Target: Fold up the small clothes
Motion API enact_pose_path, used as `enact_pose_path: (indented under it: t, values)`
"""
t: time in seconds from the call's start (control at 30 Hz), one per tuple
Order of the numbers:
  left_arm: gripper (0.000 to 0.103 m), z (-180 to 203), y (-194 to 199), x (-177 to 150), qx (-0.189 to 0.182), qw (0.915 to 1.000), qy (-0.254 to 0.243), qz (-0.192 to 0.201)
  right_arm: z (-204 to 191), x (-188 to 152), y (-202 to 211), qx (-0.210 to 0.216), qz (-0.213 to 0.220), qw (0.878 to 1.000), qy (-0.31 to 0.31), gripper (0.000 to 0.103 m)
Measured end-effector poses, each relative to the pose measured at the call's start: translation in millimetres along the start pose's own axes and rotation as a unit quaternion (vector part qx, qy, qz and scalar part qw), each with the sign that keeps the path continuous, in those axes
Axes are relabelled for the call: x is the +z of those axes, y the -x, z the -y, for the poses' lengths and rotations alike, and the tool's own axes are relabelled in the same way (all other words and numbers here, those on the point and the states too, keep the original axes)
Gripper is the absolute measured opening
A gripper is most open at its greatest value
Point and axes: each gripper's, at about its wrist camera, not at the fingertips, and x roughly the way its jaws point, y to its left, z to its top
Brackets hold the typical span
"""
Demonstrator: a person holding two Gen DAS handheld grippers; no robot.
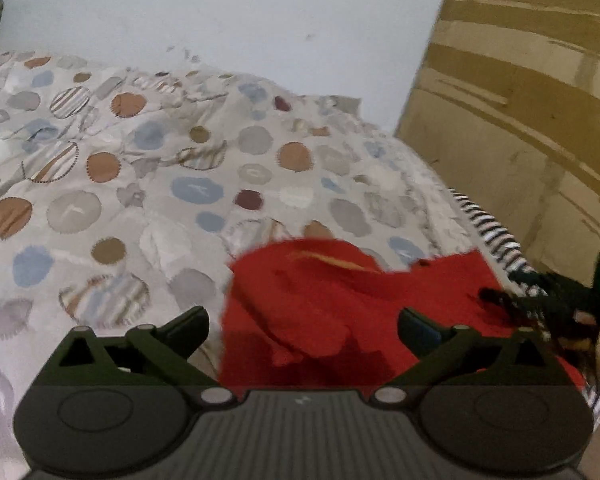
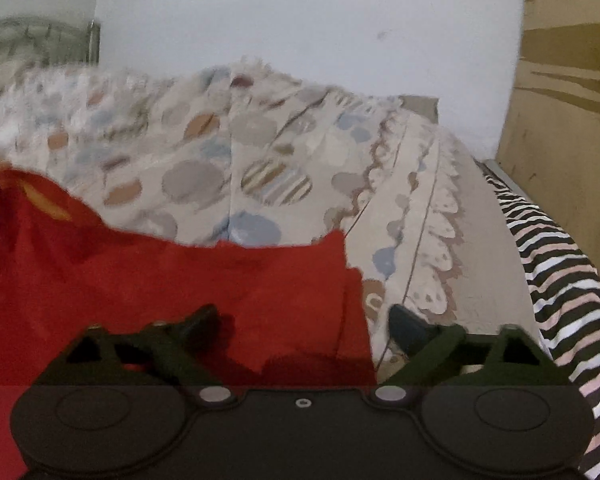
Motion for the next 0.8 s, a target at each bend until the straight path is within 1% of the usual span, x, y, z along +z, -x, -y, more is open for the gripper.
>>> enact_pose_path:
  t: [0.07,0.1,0.17,0.23,0.3,0.33,0.37,0.4,0.43,0.47,0.5,0.53,0.57,0.6,0.63,0.67,0.73,0.8]
  values:
    - [0.102,9.6,8.6,-13.9,-0.009,0.9998,-0.013,-0.009,2.4,-1.5,13.6,-0.003,0.013,1.0,-0.007,0.099]
    - [0.102,14.3,9.5,-20.7,-0.008,0.9996,-0.018,-0.021,2.3,-3.3,21.2,-0.002,0.019,1.0,-0.005,0.099]
    - [0.101,21.4,10.3,-33.5,-0.001,0.9993,-0.023,-0.03,0.2,-7.9,37.1,0.002,0.03,1.0,0.002,0.098]
    - [0.093,24.4,9.9,-44.6,0.016,0.9988,-0.038,-0.028,-2.0,-11.3,46.6,0.011,0.034,0.999,0.011,0.094]
    - [0.076,26.4,8.3,-50.7,0.038,0.9973,-0.054,-0.03,-2.6,-10.4,47.8,0.013,0.029,0.999,0.017,0.085]
    - [0.072,27.1,8.0,-53.0,0.047,0.9967,-0.059,-0.03,-1.6,-9.6,45.9,0.014,0.026,0.999,0.016,0.083]
    - [0.066,27.4,8.3,-54.4,0.048,0.9965,-0.062,-0.03,-0.5,-8.2,42.8,0.015,0.024,1.0,0.012,0.078]
    - [0.055,27.2,9.4,-56.5,0.044,0.9966,-0.064,-0.027,0.9,-6.6,38.2,0.017,0.02,1.0,0.005,0.074]
    - [0.048,27.9,10.8,-59.4,0.04,0.9968,-0.064,-0.026,3.0,-4.6,32.0,0.02,0.013,1.0,-0.005,0.072]
    - [0.03,28.6,11.3,-62.1,0.036,0.9968,-0.067,-0.027,5.5,-3.4,24.8,0.024,0.005,1.0,-0.017,0.07]
    - [0.015,29.6,11.7,-63.8,0.032,0.9966,-0.07,-0.028,8.7,-2.3,16.4,0.028,-0.003,0.999,-0.031,0.061]
    - [0.014,30.6,13.5,-65.0,0.033,0.9965,-0.073,-0.023,10.9,-2.1,9.7,0.032,-0.011,0.999,-0.041,0.054]
    - [0.012,30.1,16.3,-65.5,0.035,0.9967,-0.073,-0.013,12.7,-2.2,3.0,0.036,-0.021,0.998,-0.05,0.036]
    - [0.011,29.0,19.4,-66.0,0.034,0.997,-0.069,-0.002,13.9,-3.0,-1.0,0.038,-0.024,0.997,-0.058,0.029]
    - [0.011,27.2,23.7,-65.6,0.033,0.9975,-0.061,0.01,14.1,-4.3,-1.1,0.038,-0.02,0.997,-0.061,0.026]
    - [0.011,24.1,26.9,-64.9,0.031,0.9981,-0.05,0.019,13.7,-5.1,0.2,0.039,-0.016,0.997,-0.061,0.014]
    - [0.01,12.1,33.5,-63.2,0.03,0.9991,-0.004,0.03,12.0,-5.6,6.6,0.03,-0.006,0.998,-0.058,0.011]
    - [0.01,-3.2,33.5,-64.3,0.028,0.9979,0.056,0.016,11.5,-5.5,15.2,0.012,0.005,0.998,-0.054,0.009]
